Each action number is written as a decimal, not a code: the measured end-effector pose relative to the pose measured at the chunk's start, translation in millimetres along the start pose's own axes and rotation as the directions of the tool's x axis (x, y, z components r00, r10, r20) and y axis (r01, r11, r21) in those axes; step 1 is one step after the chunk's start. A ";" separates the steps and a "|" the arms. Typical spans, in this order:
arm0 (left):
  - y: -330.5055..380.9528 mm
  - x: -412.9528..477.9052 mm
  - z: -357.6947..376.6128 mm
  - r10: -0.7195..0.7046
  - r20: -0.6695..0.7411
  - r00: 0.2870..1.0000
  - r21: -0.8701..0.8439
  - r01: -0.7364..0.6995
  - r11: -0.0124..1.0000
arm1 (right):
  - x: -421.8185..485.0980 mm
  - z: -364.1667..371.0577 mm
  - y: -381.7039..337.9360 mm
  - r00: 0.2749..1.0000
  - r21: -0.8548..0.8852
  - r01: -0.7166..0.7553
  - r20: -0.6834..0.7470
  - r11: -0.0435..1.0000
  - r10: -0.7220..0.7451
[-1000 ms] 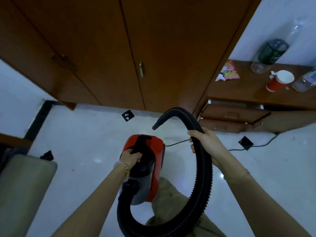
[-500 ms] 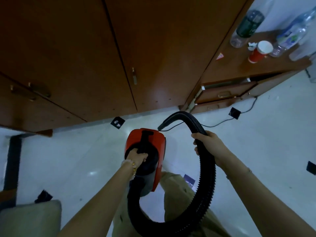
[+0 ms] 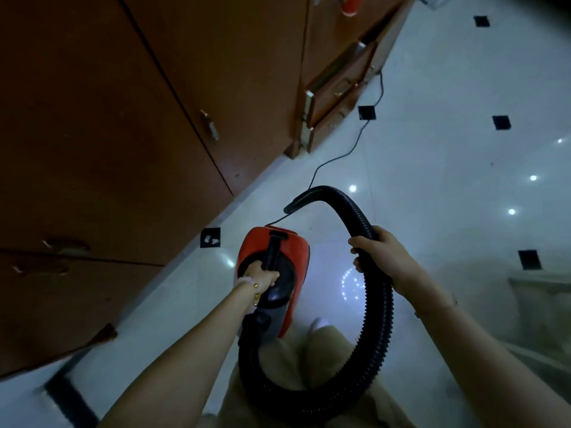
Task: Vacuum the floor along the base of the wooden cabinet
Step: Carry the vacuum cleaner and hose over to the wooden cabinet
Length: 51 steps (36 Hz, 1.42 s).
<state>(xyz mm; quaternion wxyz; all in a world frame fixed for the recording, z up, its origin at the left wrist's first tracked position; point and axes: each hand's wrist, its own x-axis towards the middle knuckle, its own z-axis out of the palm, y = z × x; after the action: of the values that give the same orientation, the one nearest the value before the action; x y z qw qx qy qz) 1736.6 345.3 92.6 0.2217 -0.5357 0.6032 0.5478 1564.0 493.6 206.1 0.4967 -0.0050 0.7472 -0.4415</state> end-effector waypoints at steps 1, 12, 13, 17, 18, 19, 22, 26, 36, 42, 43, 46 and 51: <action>-4.5 -0.1 -1.0 -0.004 0.004 1.000 0.022 0.004 1.000 | -5.1 2.8 6.9 1.000 0.011 0.000 -0.005 1.000 0.000; -101.3 -17.5 -0.9 -0.002 -0.007 1.000 0.120 0.003 0.993 | -64.1 53.7 110.0 0.997 0.127 -0.037 -0.066 0.991 0.046; -110.6 -18.3 -0.2 -0.004 -0.008 1.000 0.114 0.005 0.993 | -67.2 59.9 118.3 0.997 0.128 -0.038 -0.062 0.991 0.046; -146.2 -14.7 1.6 -0.011 -0.010 1.000 0.087 0.012 0.996 | -73.2 85.7 147.8 0.998 0.111 -0.003 -0.061 0.994 0.010; -154.4 -12.1 2.3 -0.015 -0.009 1.000 0.080 0.016 0.997 | -73.2 91.4 154.4 0.998 0.106 0.003 -0.066 0.994 0.004; -162.1 -9.4 2.8 -0.023 -0.009 1.000 0.075 0.024 0.997 | -72.6 96.7 161.4 0.997 0.101 0.008 -0.073 0.995 0.000; -186.5 6.7 4.8 -0.042 -0.008 0.999 0.073 0.043 0.996 | -65.6 110.2 183.9 0.994 0.078 0.030 -0.103 0.996 -0.022; -218.7 40.7 9.8 -0.073 0.025 0.997 0.101 0.070 0.992 | -47.2 126.6 214.8 0.990 0.055 0.053 -0.133 0.997 -0.046; -289.0 162.7 11.3 -0.107 0.098 0.989 0.132 0.094 0.987 | 20.4 182.7 288.0 0.946 0.058 0.061 -0.321 0.996 -0.039; -313.8 223.3 11.0 -0.109 0.137 0.985 0.182 0.083 0.980 | 51.2 209.0 324.5 0.921 0.057 0.044 -0.389 0.997 -0.018; -318.7 234.5 10.6 -0.111 0.143 0.983 0.199 0.082 0.977 | 56.0 212.3 329.5 0.917 0.067 0.037 -0.399 0.997 -0.008; -324.5 255.4 6.7 -0.105 0.143 0.984 0.240 0.069 0.968 | 68.0 221.8 339.1 0.904 0.088 0.019 -0.428 0.996 0.021; -335.3 277.4 0.7 -0.109 0.148 0.983 0.292 0.062 0.955 | 82.6 237.2 348.5 0.905 0.124 0.008 -0.422 0.992 0.045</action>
<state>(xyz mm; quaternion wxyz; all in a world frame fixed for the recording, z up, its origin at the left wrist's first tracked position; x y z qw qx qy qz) 1943.6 292.4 -286.5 0.3684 -0.4773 0.6323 0.4865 1849.5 514.1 -114.2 0.3260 0.1286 0.8088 -0.4723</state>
